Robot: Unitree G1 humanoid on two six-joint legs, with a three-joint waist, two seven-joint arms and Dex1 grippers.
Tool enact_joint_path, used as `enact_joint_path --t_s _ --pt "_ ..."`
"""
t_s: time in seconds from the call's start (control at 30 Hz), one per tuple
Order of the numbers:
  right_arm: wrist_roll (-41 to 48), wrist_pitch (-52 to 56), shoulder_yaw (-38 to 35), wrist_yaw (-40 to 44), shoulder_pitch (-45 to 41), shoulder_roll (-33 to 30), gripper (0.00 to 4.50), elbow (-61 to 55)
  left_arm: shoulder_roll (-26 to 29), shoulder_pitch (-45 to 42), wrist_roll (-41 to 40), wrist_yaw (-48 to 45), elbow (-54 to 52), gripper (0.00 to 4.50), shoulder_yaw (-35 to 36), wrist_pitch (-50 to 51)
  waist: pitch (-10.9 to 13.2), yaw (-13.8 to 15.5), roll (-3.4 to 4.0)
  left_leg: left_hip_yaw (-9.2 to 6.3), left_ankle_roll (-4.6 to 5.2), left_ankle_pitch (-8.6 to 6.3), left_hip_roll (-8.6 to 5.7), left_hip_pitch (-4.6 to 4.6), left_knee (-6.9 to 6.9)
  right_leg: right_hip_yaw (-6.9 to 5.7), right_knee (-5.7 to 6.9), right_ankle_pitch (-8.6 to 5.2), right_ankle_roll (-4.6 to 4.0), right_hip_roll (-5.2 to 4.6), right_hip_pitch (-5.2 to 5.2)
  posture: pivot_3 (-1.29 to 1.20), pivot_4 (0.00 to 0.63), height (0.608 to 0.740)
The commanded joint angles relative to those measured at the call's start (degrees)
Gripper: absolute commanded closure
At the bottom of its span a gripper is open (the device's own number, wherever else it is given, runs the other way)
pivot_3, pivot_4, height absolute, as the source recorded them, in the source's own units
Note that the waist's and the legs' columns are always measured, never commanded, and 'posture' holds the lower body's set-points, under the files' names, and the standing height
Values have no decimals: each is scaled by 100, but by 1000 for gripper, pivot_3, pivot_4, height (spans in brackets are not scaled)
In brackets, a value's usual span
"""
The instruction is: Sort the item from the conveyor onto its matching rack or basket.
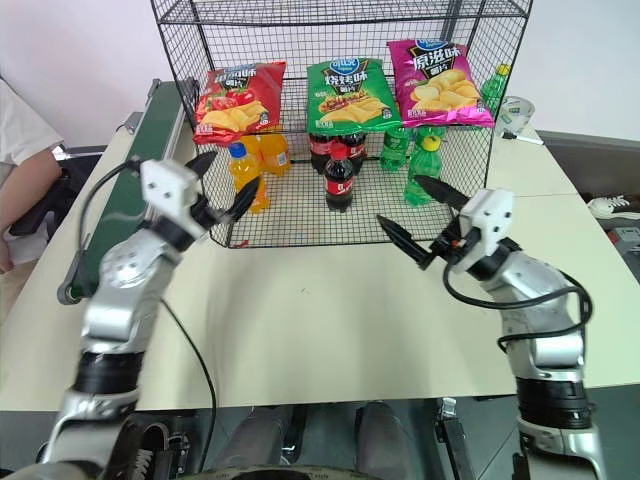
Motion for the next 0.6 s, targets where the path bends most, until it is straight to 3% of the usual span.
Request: enact_joint_path --t_s 0.03,0.23,0.6 --pt "134 -80 -318 552 334 -414 0 4 714 820 -620 -743 -447 190 919 273 0 16 1 0 3 -2 1 0 1 0 -1 0 -1 0 0 0 150 740" --pt "92 -342 -640 1283 929 -949 0 401 1426 1915 -618 -1573 153 190 1919 -304 2 159 4 -1 41 -26 -3 31 5 -1 -21 0 -6 -7 42 0 150 740" --pt "-3 -683 -941 1743 1030 -1284 0 1026 1936 2533 -309 -2546 1472 190 2402 -1501 2 155 8 7 49 -34 0 55 -12 0 -29 -8 -20 -18 44 0 150 740"
